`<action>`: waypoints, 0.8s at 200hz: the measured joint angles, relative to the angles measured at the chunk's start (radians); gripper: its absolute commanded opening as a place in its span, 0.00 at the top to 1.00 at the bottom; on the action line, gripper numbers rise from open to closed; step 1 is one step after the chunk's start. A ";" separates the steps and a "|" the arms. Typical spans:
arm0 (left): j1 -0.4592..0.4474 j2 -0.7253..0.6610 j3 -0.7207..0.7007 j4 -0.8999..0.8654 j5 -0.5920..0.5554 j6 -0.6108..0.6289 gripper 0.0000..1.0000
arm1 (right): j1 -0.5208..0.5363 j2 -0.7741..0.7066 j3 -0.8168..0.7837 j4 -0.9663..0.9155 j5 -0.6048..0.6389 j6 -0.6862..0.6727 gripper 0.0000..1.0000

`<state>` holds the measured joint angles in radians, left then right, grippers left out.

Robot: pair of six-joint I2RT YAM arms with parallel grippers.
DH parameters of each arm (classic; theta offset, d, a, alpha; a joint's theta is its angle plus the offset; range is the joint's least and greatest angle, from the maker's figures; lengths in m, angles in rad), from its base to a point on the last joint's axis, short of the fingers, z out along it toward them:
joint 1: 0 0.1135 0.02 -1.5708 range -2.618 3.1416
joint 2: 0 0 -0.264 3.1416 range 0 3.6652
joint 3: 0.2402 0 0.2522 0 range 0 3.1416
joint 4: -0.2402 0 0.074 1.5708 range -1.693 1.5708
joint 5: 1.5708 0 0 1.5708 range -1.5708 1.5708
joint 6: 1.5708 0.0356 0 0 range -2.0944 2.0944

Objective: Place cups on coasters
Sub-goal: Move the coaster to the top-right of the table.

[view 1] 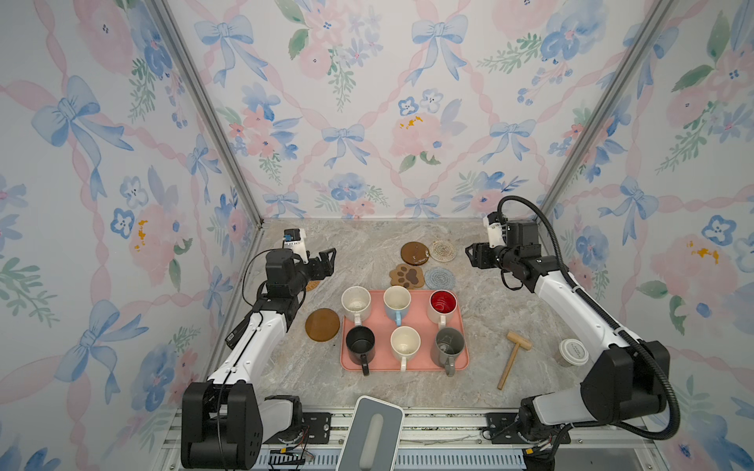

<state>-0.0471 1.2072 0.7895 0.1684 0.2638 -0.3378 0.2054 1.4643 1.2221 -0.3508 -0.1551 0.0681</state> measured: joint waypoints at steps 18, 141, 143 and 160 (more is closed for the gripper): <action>-0.032 0.000 0.019 -0.062 0.008 -0.009 0.14 | 0.028 0.046 0.013 -0.036 -0.027 0.011 0.39; -0.151 -0.027 0.011 -0.154 -0.028 -0.068 0.13 | 0.034 0.428 0.222 -0.183 -0.193 0.071 0.75; -0.152 -0.027 0.011 -0.155 -0.028 -0.068 0.13 | 0.034 0.435 0.226 -0.185 -0.194 0.071 0.75; -0.158 -0.027 0.011 -0.158 -0.032 -0.069 0.13 | 0.031 0.471 0.247 -0.188 -0.187 0.085 0.77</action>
<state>-0.2050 1.1805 0.8005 0.0109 0.2321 -0.4072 0.2359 1.9354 1.4689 -0.5392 -0.3416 0.1528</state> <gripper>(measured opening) 0.873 0.240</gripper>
